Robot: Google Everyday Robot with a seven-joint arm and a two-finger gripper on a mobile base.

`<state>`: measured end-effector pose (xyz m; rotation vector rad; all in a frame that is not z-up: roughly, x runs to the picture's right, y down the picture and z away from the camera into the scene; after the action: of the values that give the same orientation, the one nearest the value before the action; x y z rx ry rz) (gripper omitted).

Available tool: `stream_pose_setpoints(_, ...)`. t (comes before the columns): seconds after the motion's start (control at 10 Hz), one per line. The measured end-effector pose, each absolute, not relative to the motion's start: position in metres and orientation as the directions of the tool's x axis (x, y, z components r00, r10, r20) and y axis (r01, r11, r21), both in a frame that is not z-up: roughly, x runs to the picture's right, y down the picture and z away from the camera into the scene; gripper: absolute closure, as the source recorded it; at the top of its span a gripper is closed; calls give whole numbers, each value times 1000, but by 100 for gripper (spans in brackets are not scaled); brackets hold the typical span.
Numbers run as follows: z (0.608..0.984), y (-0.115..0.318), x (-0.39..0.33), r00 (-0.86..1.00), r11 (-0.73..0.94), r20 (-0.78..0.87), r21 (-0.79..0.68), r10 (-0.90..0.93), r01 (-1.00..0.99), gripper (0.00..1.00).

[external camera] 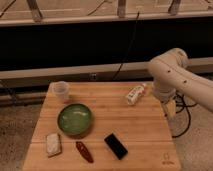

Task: Move the arm in a circular motion

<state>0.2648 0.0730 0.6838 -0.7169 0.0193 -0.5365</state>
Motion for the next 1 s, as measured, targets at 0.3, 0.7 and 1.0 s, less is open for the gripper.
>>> stream_pose_setpoints(0.3, 714, 45, 240, 859, 621, 147, -633, -491, 463, 20)
stream_pose_setpoints(0.7, 730, 33, 183, 831, 599, 178, -615, -528, 513, 20)
stream_pose_setpoints(1.0, 734, 33, 155, 806, 579, 209, -598, -554, 553, 20)
